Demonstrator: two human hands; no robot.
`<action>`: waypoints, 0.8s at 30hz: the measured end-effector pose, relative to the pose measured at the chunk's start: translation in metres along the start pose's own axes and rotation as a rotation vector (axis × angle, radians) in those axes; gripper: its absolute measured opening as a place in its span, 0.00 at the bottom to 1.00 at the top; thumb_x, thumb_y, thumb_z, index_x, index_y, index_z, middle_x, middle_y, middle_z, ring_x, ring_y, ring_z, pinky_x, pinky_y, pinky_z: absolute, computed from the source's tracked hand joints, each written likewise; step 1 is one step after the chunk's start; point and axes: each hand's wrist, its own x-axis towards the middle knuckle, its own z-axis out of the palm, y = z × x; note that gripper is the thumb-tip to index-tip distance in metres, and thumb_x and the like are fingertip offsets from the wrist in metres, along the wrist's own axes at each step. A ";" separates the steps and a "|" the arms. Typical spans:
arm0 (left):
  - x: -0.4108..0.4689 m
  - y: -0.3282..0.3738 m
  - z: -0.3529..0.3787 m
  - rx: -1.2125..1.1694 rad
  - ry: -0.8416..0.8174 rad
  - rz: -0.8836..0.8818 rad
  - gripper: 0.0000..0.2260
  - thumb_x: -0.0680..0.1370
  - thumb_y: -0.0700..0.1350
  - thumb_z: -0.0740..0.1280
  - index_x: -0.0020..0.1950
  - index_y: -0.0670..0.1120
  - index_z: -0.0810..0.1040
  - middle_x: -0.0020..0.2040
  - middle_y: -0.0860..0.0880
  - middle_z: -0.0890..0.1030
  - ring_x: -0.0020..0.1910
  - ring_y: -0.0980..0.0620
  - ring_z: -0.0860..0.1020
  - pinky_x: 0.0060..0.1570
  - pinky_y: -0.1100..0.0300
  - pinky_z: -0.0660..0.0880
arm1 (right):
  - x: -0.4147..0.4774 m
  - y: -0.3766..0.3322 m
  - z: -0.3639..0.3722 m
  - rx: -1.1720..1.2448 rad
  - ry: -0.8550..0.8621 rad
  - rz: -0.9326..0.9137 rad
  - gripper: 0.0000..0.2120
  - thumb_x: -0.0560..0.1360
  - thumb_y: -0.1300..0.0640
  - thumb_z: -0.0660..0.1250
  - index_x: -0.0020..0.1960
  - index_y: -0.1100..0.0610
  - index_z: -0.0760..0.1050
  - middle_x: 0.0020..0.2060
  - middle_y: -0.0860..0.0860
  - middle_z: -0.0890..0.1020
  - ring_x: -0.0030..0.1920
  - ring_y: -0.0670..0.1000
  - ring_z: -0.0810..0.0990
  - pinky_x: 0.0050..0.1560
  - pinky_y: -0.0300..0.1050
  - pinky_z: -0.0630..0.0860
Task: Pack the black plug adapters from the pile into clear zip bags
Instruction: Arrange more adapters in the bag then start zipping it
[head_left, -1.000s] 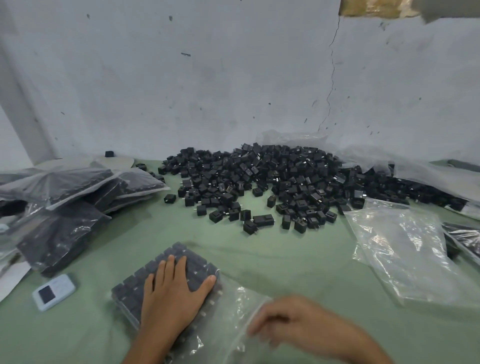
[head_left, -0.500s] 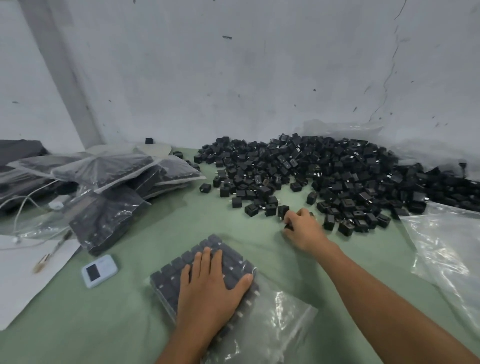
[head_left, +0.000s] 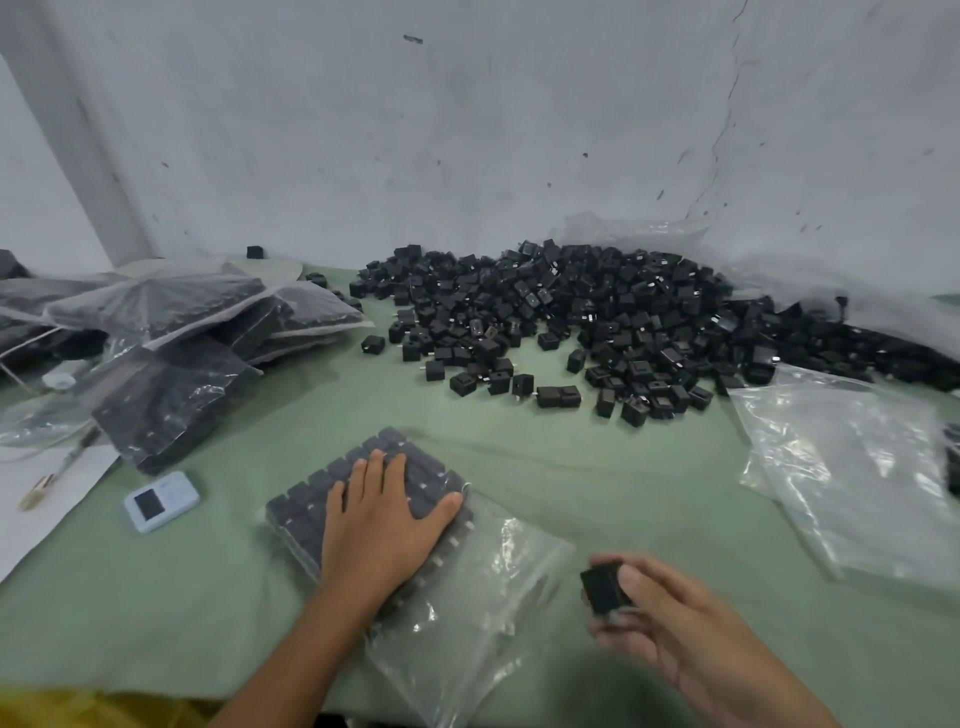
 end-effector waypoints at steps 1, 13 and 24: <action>0.000 0.000 0.000 -0.001 0.001 0.001 0.50 0.67 0.82 0.38 0.82 0.53 0.49 0.82 0.50 0.48 0.81 0.50 0.46 0.78 0.47 0.45 | -0.011 0.009 0.006 -0.010 -0.037 0.072 0.13 0.69 0.59 0.71 0.53 0.59 0.84 0.45 0.66 0.83 0.38 0.63 0.83 0.36 0.49 0.82; -0.003 0.000 -0.005 0.003 -0.017 0.029 0.49 0.69 0.80 0.40 0.82 0.51 0.50 0.82 0.48 0.48 0.81 0.48 0.46 0.78 0.45 0.45 | 0.049 0.036 0.105 0.408 0.019 0.083 0.09 0.78 0.72 0.64 0.48 0.68 0.83 0.50 0.64 0.84 0.45 0.55 0.86 0.44 0.46 0.84; -0.003 0.001 -0.006 0.020 -0.017 0.036 0.48 0.71 0.79 0.42 0.82 0.50 0.49 0.82 0.47 0.48 0.81 0.48 0.46 0.78 0.45 0.45 | 0.075 0.058 0.116 -0.540 0.474 -0.429 0.08 0.77 0.56 0.67 0.53 0.45 0.79 0.43 0.42 0.84 0.44 0.39 0.82 0.48 0.43 0.80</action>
